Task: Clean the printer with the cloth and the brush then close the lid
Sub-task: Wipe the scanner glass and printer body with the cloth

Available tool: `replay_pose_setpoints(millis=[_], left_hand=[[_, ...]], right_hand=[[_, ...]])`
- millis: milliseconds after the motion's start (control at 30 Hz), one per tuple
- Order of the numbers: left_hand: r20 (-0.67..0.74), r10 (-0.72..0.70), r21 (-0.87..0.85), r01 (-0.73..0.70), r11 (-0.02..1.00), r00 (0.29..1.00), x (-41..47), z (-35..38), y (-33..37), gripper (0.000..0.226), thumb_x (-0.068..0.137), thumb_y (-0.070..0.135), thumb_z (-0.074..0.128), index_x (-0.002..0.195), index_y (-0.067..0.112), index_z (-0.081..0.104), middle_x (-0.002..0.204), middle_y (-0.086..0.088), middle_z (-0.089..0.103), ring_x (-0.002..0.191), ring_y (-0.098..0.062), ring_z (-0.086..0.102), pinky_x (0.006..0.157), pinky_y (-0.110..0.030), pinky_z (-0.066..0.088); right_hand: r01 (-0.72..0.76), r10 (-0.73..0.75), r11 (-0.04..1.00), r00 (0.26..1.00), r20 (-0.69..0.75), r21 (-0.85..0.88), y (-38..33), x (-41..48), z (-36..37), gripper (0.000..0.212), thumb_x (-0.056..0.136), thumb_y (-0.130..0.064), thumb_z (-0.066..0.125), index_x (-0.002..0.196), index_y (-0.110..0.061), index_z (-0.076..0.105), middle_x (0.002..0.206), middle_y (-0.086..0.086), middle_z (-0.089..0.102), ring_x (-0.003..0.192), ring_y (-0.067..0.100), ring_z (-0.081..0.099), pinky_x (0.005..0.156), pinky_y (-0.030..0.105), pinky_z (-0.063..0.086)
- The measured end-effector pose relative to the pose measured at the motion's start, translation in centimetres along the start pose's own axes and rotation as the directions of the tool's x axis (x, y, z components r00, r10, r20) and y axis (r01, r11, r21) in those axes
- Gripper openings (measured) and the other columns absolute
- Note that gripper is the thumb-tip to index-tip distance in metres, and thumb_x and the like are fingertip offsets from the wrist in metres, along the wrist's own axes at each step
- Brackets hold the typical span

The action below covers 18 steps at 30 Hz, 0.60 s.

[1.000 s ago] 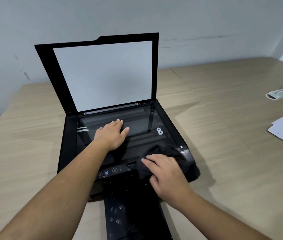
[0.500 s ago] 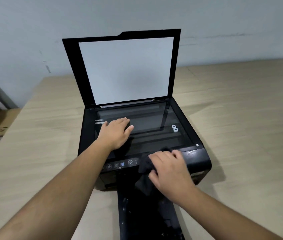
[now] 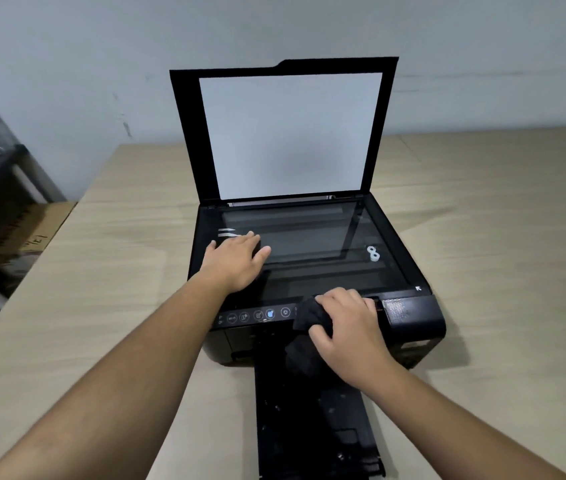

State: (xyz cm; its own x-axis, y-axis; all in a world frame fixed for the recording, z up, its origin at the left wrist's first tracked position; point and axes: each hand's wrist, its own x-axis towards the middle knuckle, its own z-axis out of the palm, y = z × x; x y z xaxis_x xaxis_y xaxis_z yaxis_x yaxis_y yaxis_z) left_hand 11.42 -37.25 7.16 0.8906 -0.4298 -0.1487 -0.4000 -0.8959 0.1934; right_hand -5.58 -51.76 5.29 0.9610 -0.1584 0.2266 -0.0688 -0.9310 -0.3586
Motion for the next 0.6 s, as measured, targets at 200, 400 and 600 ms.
replay_pose_setpoints(millis=[200,400,600], left_hand=[[0.019,-0.017,0.005,0.017,1.000,1.000,-0.2,-0.1,0.3,0.058,0.098,0.051,0.018,0.149,0.023,0.025,0.158,0.007,0.019,0.145,-0.017,0.019,0.117,-0.051,0.007],[0.037,-0.022,-0.006,0.022,1.000,0.999,-0.4,-0.3,0.4,0.060,0.098,0.052,0.018,0.150,0.024,0.021,0.159,0.007,0.015,0.146,-0.016,0.016,0.117,-0.051,0.004],[0.043,-0.038,-0.009,0.038,0.999,0.998,-0.2,-0.3,0.4,0.061,0.097,0.054,0.018,0.150,0.023,0.022,0.159,0.007,0.016,0.146,-0.016,0.017,0.117,-0.050,0.005]], right_hand=[[0.175,-0.152,0.935,0.984,0.097,-0.308,1.6,0.8,-1.8,0.042,0.065,-0.033,0.033,0.079,-0.014,0.068,0.074,0.000,0.059,0.071,0.023,0.056,0.070,0.034,0.044],[0.076,-0.057,0.935,0.996,0.066,-0.347,3.5,-0.1,-2.9,0.035,0.066,-0.030,0.038,0.077,-0.014,0.067,0.071,-0.001,0.060,0.066,0.021,0.056,0.062,0.033,0.048],[0.086,-0.084,0.996,0.989,0.119,-0.008,0.1,0.7,-1.1,0.059,0.074,-0.035,0.025,0.118,-0.013,0.059,0.106,0.000,0.057,0.101,0.022,0.048,0.093,0.032,0.033]])
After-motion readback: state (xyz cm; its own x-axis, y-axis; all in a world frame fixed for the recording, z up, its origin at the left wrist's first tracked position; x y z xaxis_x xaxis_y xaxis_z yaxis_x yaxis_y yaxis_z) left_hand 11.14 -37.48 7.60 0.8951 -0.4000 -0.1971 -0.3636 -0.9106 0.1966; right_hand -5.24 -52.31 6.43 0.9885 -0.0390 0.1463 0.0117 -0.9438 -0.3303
